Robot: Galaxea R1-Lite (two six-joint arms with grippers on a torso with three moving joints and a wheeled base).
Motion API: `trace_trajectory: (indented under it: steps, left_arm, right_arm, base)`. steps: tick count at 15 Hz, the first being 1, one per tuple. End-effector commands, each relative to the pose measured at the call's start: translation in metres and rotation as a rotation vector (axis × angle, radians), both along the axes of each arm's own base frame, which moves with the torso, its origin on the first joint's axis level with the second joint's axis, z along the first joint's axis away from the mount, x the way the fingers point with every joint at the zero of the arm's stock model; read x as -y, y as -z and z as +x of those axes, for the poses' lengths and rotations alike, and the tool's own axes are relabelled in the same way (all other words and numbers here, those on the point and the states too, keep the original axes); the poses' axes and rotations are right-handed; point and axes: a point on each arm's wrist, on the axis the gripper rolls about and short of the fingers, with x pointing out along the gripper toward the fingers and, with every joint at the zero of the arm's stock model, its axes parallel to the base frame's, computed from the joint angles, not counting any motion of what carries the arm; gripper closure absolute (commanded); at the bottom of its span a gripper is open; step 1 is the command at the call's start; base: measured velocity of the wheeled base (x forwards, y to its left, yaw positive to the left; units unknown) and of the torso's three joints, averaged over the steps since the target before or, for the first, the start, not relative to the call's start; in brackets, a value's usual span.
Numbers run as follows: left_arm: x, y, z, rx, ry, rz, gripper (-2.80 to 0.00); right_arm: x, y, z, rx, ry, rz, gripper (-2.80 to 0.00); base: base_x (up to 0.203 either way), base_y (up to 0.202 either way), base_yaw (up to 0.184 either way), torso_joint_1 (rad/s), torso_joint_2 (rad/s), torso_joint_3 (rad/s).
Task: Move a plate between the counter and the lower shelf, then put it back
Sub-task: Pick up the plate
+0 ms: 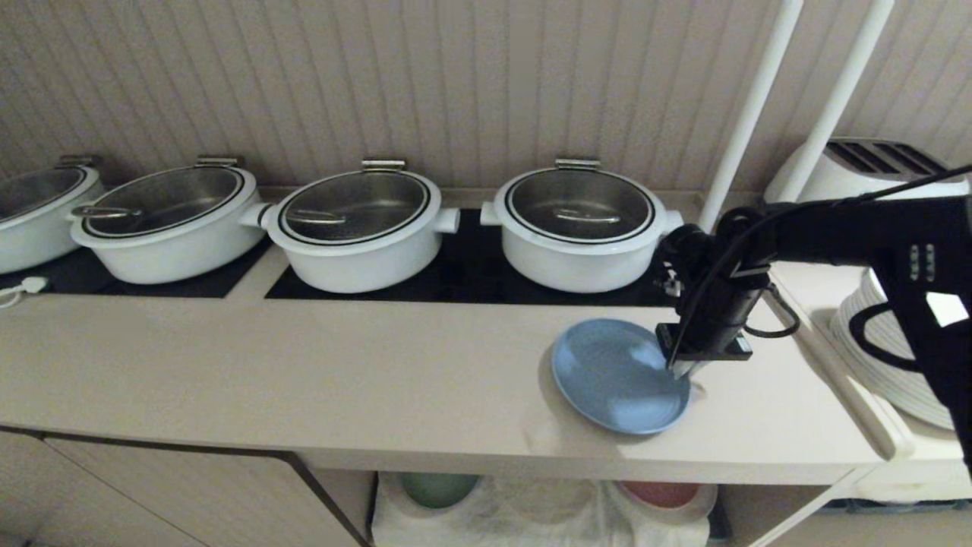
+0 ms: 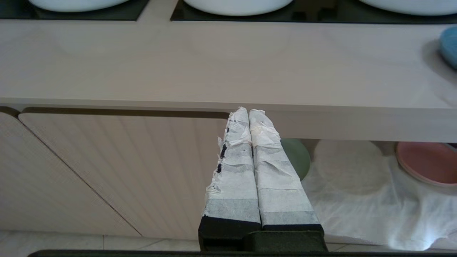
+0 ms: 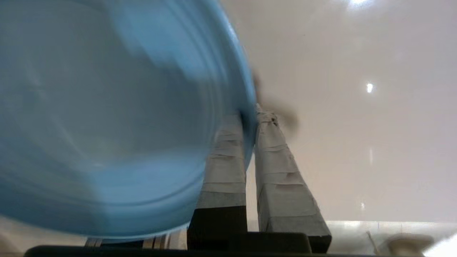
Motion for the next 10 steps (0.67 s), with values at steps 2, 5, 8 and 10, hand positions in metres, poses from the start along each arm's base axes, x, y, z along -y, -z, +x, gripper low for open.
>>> trace_trajectory:
  steps: [2,5,8,10]
  left_arm:
    - [0.0,0.0,0.0,0.0,-0.001,0.0,0.0]
    - [0.0,0.0,0.0,0.0,-0.001,-0.001,0.0]
    - [0.0,0.0,0.0,0.0,-0.001,0.0,0.0]
    - [0.0,0.0,0.0,0.0,-0.001,0.0,0.0]
  right_arm:
    - [0.0,-0.004,-0.002,0.003,0.0,-0.001,0.0]
    - [0.001,-0.007,-0.004,0.008,0.001,-0.004,0.0]
    - [0.002,-0.012,-0.006,0.016,0.005,-0.013,0.0]
    - [0.003,-0.016,-0.009,0.022,0.007,-0.011,0.0]
  base:
    - [0.0,0.0,0.0,0.0,0.0,0.0]
    - [0.0,0.0,0.0,0.0,0.0,0.0]
    - [0.0,0.0,0.0,0.0,0.0,0.0]
    - [0.0,0.0,0.0,0.0,0.0,0.0]
